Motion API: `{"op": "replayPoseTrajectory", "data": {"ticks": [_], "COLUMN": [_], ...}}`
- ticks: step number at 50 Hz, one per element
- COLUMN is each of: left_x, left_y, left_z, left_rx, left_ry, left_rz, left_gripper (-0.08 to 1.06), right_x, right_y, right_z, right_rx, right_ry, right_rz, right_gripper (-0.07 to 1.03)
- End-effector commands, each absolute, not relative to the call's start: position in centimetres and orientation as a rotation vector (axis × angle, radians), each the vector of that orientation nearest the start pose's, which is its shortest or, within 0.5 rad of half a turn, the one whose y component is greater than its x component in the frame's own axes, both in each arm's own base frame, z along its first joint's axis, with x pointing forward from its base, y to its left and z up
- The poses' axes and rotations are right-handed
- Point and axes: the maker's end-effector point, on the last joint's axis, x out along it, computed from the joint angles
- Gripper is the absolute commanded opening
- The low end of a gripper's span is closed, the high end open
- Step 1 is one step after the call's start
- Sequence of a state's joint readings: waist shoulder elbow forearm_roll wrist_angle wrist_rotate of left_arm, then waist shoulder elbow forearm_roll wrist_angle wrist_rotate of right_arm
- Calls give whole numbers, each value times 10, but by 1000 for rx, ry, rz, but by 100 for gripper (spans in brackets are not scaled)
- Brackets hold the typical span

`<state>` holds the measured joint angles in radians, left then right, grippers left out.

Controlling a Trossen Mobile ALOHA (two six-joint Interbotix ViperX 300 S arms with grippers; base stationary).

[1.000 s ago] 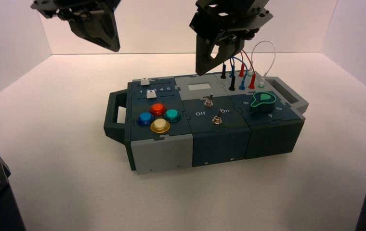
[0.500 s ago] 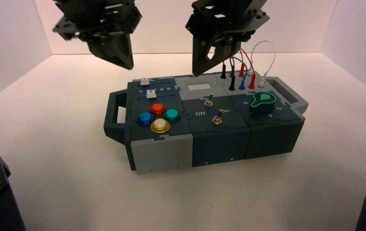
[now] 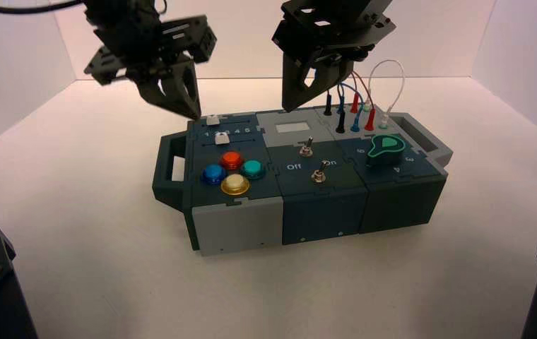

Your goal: Move the bottom slider to position 4.

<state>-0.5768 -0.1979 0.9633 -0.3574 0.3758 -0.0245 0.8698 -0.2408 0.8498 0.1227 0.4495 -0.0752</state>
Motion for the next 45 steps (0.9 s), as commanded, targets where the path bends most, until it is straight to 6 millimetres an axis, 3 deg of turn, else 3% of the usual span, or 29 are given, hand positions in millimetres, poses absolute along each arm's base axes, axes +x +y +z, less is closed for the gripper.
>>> {"op": "replayPoseTrajectory", "data": {"ticks": [1,13,45], "left_x": [237,235,246], "left_y": [-181,-184,-194], "left_z": [64,49,46], "left_rx": [-79,-124,-168], "left_ry": [1209,1273,1287], "left_rz": [-403,-362,-344], "left_gripper": [-3,-3,-3], "right_x": [204,204,204], "right_y": [259,260,260], "right_z": [123,125,127], "right_rx": [-379,-376,-374], "right_ry": [965,960,957], "right_rz": [828,828,829], "right_gripper": [-2,-2,-2]}}
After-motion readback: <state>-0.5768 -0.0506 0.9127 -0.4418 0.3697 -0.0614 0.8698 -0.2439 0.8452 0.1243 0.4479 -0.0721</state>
